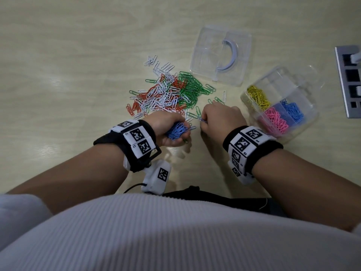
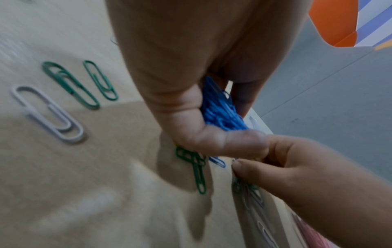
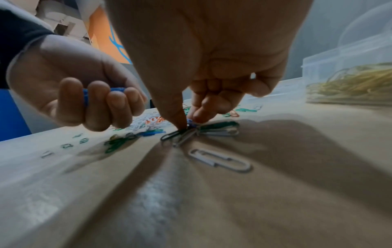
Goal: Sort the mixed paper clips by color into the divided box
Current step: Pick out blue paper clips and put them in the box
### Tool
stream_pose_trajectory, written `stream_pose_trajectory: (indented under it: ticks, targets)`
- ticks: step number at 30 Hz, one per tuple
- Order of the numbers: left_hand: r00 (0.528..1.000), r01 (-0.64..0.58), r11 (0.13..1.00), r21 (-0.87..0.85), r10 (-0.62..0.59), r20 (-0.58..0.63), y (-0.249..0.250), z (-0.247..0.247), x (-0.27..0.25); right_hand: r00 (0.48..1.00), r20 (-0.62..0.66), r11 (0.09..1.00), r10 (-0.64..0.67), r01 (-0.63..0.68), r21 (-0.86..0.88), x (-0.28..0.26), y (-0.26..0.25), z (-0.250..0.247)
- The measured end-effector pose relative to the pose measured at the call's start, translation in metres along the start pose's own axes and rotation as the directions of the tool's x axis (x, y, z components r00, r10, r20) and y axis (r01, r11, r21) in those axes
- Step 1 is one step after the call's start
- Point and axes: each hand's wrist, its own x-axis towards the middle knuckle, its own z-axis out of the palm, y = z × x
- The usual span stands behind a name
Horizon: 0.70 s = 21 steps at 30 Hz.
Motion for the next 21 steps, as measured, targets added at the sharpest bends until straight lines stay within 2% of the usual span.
stream_pose_trajectory:
  ticks: [5,12,21]
  targets:
    - [1.000,0.002,1.000,0.001,-0.002,0.011,-0.002,-0.002,0.001,0.999,-0.034,1.000,-0.004,0.005,0.030,-0.002,0.003,-0.009]
    - [1.000,0.007,1.000,-0.016,-0.007,0.008,-0.002,0.000,0.003,0.998,-0.053,0.929,0.026,-0.004,0.370,-0.003,0.010,-0.011]
    - [1.000,0.010,1.000,-0.018,-0.010,0.012,-0.002,0.000,0.005,0.993,-0.120,0.944,-0.007,0.046,0.325,-0.003,0.011,-0.011]
